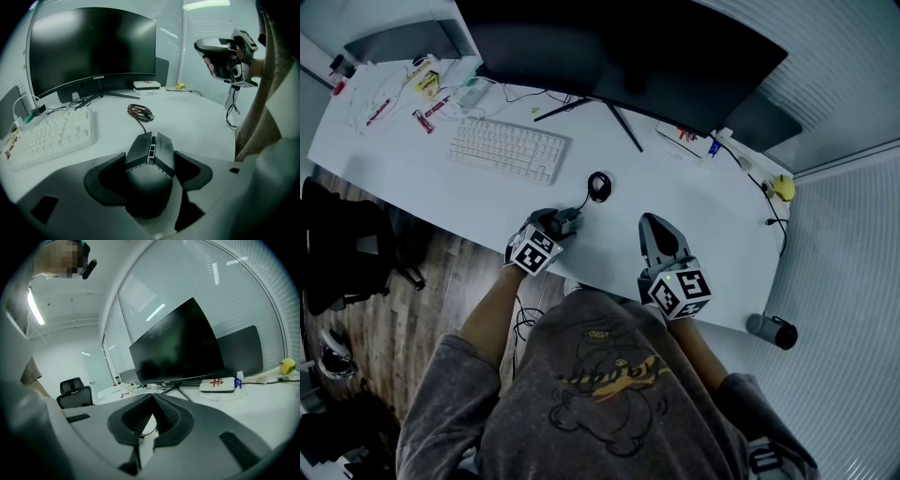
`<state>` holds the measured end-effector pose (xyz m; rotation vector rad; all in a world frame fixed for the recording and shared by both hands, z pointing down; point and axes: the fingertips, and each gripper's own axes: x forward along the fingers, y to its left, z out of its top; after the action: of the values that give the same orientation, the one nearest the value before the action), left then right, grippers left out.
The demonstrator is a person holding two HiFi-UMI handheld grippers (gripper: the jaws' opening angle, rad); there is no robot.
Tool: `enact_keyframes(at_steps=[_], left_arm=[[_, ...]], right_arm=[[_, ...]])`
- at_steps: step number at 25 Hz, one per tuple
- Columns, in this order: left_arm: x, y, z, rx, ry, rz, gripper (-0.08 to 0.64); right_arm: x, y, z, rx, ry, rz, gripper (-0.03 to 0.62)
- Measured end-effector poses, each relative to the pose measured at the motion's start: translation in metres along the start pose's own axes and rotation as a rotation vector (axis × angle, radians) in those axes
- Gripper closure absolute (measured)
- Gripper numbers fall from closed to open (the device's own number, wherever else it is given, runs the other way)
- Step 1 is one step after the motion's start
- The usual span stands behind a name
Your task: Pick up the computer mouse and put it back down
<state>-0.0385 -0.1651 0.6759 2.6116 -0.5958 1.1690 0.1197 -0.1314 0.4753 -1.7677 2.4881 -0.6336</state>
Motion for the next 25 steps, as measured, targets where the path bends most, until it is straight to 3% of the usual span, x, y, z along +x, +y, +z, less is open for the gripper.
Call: enact_keyframes(at_steps=[7, 13, 25], left_arm=[[-0.007, -0.004, 0.021, -0.03, -0.074, 0.02, 0.239], [-0.023, 0.002, 0.06, -0.035, -0.176, 0.07, 0.241], [-0.068, 0.0, 0.139, 0.036, -0.334, 0.126, 0.244]], right_arm=[[0.0, -0.003, -0.003, 0.005, 0.002, -0.008, 0.594], [0.0, -0.003, -0.005, 0.004, -0.001, -0.009, 0.594], [-0.008, -0.007, -0.002, 0.007, -0.023, -0.021, 0.594]])
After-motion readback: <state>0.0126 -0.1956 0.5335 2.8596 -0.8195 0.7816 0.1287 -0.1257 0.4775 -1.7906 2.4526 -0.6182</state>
